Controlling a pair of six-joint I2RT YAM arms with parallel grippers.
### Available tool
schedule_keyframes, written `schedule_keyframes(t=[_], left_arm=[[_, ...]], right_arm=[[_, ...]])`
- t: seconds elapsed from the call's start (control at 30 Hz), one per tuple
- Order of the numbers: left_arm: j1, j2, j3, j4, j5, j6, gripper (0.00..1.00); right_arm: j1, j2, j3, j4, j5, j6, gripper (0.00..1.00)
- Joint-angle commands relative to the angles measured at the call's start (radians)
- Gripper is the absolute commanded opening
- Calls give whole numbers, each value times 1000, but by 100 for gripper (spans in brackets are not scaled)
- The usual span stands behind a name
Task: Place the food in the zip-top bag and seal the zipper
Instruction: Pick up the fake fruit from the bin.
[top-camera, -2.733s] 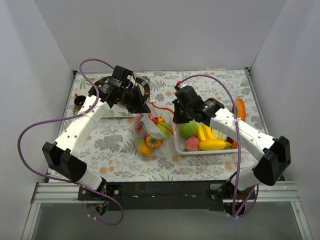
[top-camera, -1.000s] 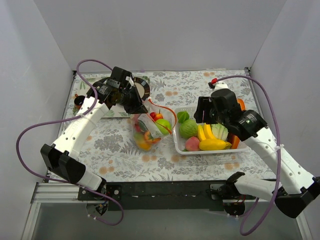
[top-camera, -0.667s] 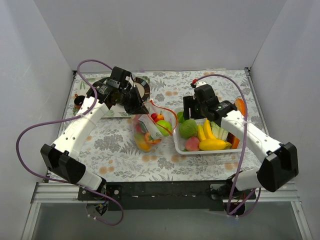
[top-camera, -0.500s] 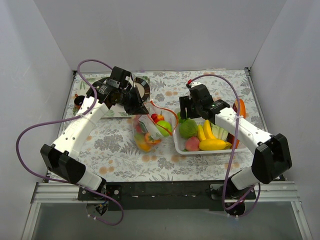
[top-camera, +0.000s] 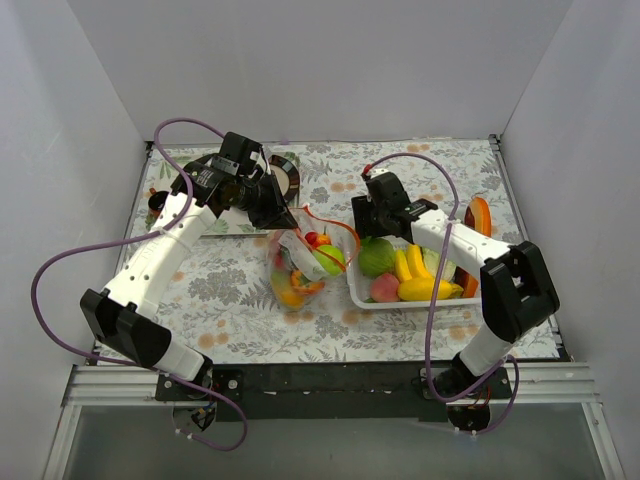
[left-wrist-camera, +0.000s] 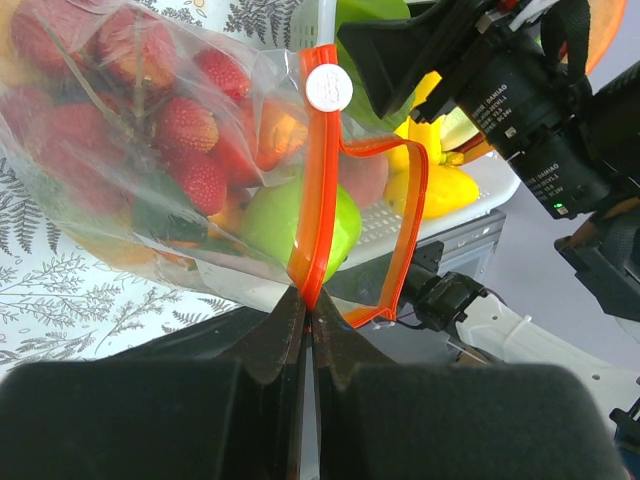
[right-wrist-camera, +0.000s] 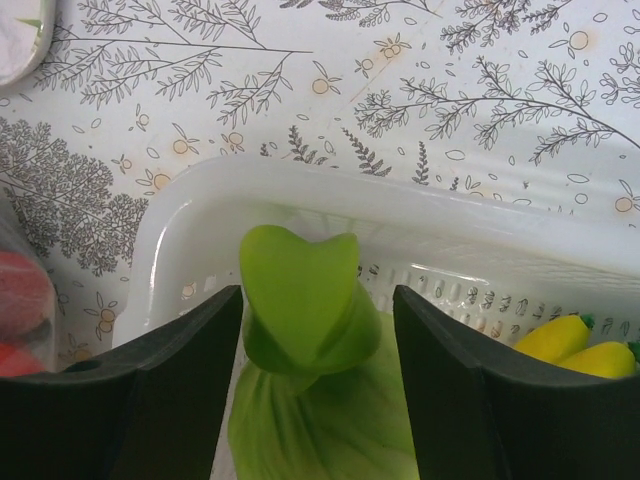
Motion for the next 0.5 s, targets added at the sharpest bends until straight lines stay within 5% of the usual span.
schedule_keyframes(t=[0.0,0.27,0.47], left_arm=[[2,-38,29,2,33,9,0],[2,-38,-3,11,27,7,0],[2,-22,-22,24,22,-7,0]], right_arm=[[0,8,19,64,29,-7,64],[0,-59,55,0,104,1,27],[-2,-131,115,-112,141,28,18]])
